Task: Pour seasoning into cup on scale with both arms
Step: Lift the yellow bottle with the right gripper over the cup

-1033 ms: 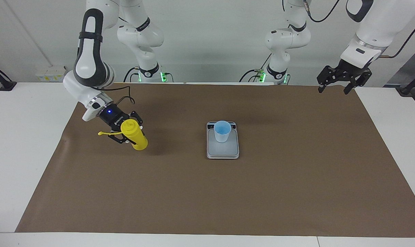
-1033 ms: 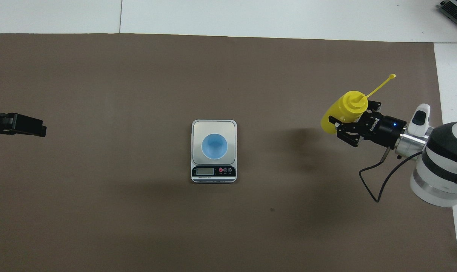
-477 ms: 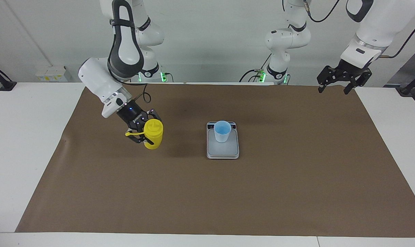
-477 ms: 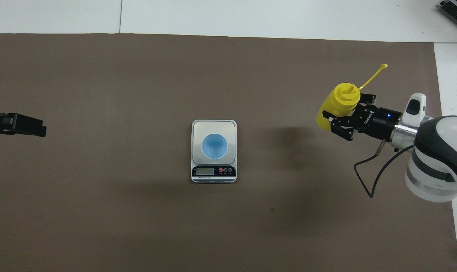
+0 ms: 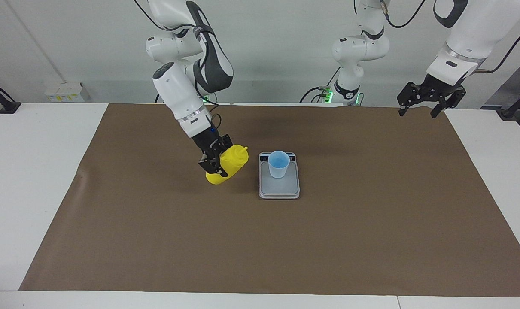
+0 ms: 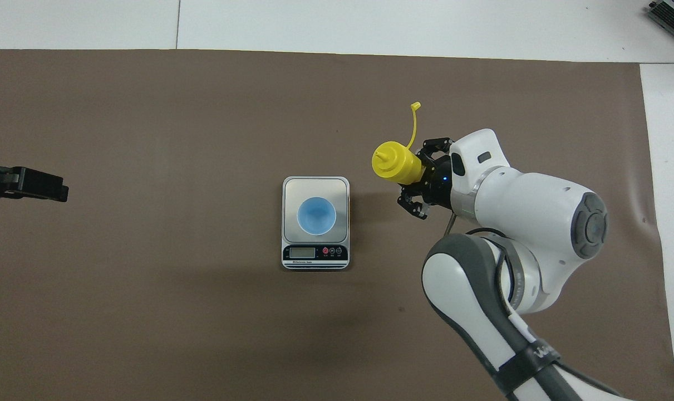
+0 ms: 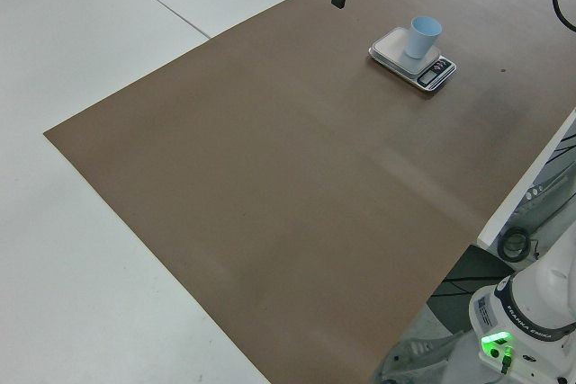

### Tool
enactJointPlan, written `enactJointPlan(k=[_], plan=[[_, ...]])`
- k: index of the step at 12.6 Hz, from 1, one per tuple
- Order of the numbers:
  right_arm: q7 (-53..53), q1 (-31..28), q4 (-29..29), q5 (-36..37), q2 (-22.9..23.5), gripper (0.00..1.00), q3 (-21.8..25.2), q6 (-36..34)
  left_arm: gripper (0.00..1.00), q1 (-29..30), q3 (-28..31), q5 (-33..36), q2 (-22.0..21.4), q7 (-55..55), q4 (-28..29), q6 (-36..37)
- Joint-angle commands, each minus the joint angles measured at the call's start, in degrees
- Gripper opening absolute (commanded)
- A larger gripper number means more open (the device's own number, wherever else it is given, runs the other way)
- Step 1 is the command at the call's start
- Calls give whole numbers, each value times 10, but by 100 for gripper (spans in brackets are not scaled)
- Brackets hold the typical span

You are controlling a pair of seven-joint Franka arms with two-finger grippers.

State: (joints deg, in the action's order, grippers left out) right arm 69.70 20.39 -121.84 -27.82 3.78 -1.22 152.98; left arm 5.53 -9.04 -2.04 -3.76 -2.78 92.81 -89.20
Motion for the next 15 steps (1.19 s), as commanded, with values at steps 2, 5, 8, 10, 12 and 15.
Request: enactJointPlan(k=[2, 5, 8, 10, 12, 15], plan=[[-154, 34, 15, 192, 10, 19, 1, -9, 100, 8, -3, -7, -18, -4, 20, -3], [-234, 50, 34, 325, 35, 10, 0, -24, 100, 8, -3, -7, -18, -4, 20, -3], [-236, 60, 44, 402, 47, 0, 0, -37, 100, 8, -3, -7, -18, -4, 20, -3], [-236, 69, 56, 497, 50, 0, 0, -51, 100, 8, -3, -7, -18, -4, 20, -3], [-236, 69, 60, 522, 57, 0, 1, -58, 100, 8, -3, -7, -18, -4, 20, -3], [-236, 84, 73, 639, 54, 0, 0, -108, 100, 8, -3, -7, -18, -4, 20, -3]])
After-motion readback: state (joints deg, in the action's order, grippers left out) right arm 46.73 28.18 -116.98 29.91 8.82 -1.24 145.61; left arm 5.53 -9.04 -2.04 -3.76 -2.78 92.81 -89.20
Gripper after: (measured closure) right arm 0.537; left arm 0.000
